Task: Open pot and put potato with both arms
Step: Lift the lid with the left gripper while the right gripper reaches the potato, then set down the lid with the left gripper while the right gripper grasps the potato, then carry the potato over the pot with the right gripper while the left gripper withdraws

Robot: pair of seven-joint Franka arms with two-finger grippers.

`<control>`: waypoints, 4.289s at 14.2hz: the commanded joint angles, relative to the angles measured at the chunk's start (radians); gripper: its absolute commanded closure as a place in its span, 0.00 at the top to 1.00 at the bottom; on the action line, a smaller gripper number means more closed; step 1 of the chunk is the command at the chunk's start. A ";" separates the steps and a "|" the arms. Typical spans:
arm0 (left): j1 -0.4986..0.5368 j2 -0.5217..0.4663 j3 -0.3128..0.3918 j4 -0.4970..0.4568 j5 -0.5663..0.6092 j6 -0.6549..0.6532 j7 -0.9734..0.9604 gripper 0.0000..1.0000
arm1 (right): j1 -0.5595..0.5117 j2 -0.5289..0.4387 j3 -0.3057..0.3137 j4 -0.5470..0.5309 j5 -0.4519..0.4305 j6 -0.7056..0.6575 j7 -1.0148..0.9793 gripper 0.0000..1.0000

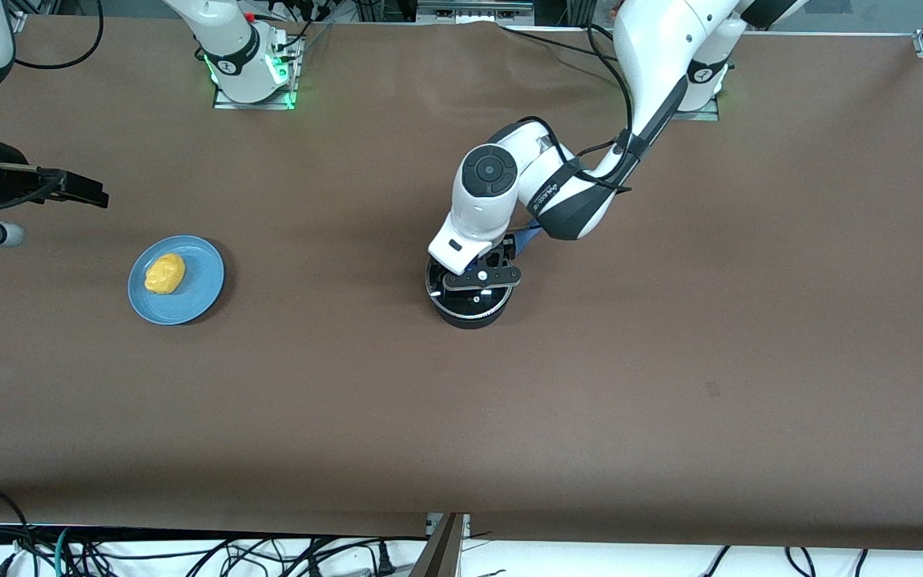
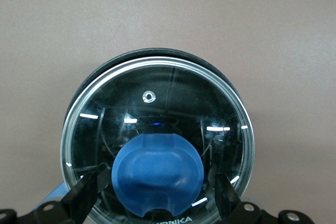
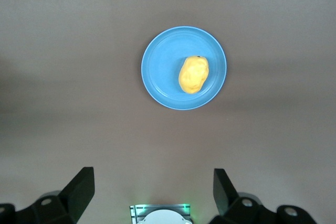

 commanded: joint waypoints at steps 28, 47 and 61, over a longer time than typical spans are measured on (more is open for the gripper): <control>0.320 -0.197 0.000 -0.059 -0.094 -0.072 0.462 0.41 | -0.008 0.272 -0.029 -0.495 -0.308 0.843 0.459 1.00; 0.636 -0.136 0.308 -0.394 -0.377 0.206 1.426 1.00 | 0.098 0.275 0.172 -0.052 -0.083 0.259 0.565 0.27; 0.598 -0.451 0.247 -0.001 -0.175 -0.597 1.021 1.00 | 0.603 0.680 0.174 0.389 0.223 0.601 0.913 0.28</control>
